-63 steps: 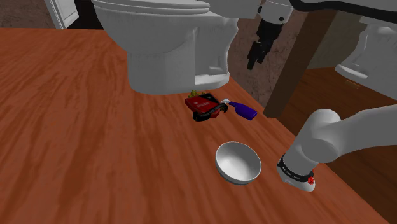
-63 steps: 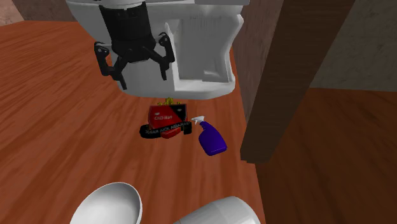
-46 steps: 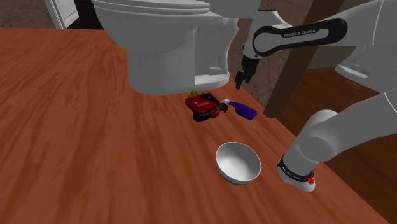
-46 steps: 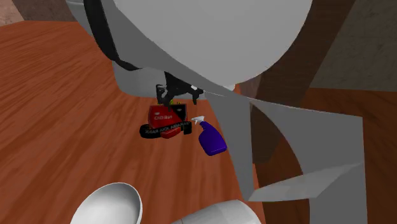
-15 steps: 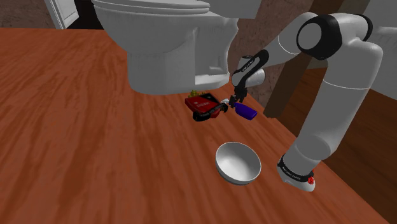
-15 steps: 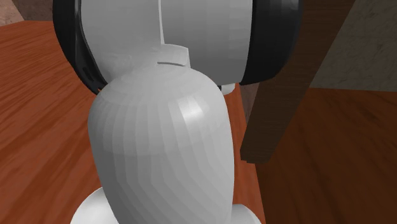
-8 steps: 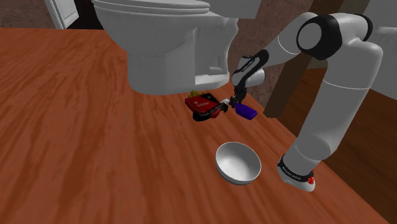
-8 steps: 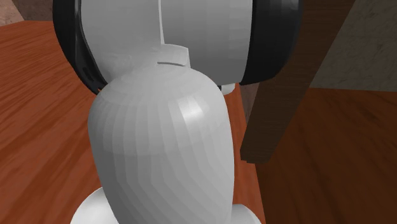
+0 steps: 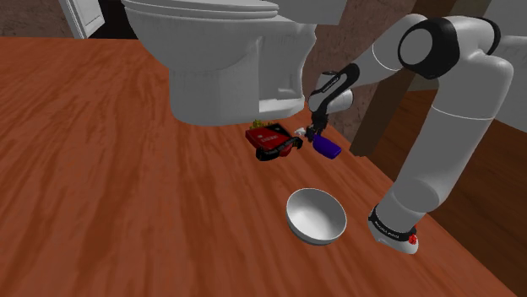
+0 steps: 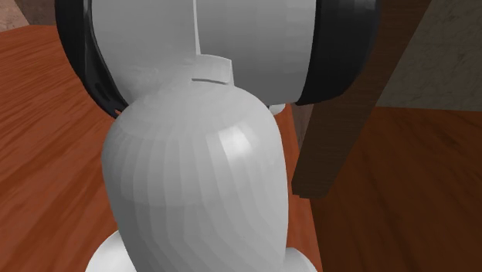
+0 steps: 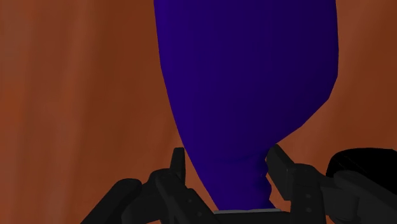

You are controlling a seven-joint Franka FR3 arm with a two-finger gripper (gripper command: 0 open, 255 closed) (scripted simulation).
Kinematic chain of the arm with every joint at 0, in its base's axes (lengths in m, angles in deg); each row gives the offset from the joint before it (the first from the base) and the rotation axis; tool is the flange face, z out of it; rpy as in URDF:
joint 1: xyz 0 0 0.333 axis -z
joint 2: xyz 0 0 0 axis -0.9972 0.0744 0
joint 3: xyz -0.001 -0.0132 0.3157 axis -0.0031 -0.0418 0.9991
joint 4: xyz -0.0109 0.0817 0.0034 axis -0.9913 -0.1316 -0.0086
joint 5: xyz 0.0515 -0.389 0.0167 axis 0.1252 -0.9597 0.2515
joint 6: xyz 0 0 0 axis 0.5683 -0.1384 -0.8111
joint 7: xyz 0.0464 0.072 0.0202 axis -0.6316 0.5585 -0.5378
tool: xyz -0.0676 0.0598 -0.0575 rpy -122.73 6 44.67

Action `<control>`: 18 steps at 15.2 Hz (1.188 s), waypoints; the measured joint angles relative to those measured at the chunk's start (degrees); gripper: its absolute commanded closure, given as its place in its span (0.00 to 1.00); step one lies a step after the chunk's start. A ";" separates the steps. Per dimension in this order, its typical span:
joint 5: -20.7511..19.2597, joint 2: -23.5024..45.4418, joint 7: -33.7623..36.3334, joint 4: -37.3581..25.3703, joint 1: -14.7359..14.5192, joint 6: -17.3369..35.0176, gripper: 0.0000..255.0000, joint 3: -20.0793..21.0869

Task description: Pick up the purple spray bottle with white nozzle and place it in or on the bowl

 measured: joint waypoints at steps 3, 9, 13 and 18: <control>-1.24 -2.17 0.80 -0.09 -0.32 -2.13 1.00 -0.36; -3.27 -6.14 1.78 -1.14 -0.52 -6.88 1.00 -0.83; -4.33 -8.51 2.49 -2.16 -0.69 -10.14 1.00 -0.83; -5.39 -11.18 3.17 -3.50 -0.81 -14.01 1.00 -0.70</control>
